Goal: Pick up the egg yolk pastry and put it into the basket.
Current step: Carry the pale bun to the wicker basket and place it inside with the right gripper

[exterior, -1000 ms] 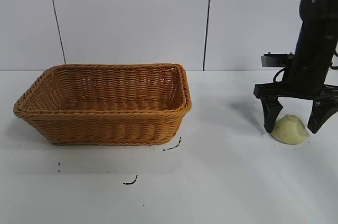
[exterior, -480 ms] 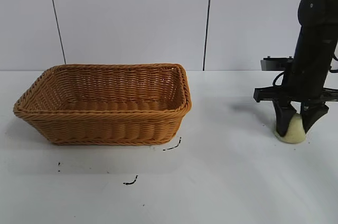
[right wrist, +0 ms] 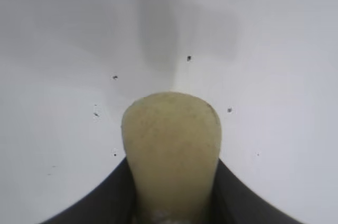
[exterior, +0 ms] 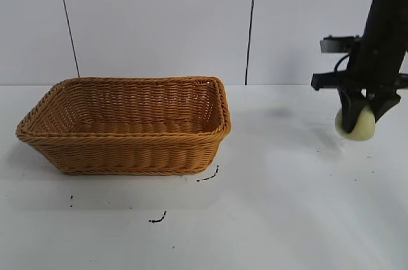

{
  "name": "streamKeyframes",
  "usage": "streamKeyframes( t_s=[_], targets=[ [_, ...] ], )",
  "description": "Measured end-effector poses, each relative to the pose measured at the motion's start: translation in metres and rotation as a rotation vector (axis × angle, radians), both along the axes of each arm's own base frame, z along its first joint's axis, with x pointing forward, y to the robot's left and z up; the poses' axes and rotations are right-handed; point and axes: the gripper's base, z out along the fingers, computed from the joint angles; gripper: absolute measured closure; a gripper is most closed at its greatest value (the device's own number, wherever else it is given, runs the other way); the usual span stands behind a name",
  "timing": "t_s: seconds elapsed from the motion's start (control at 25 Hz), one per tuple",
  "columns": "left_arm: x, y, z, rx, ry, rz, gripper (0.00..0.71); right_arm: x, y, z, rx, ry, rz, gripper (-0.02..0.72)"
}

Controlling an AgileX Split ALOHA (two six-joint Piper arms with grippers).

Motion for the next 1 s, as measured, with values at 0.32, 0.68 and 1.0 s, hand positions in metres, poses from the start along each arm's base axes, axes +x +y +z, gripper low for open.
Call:
streamKeyframes(
  t_s=[0.32, 0.68, 1.0],
  targets=[
    [0.0, 0.0, 0.0, 0.0, 0.0, 0.0, 0.014, 0.012, 0.001, 0.08, 0.004, -0.12, 0.018, 0.491],
    [0.0, 0.0, 0.0, 0.0, 0.0, 0.0, 0.014, 0.015, 0.019, 0.097, -0.004, -0.175, 0.064, 0.491],
    [0.0, 0.0, 0.0, 0.0, 0.0, 0.0, 0.014, 0.003, 0.089, 0.097, 0.01, -0.186, 0.224, 0.491]
  ],
)
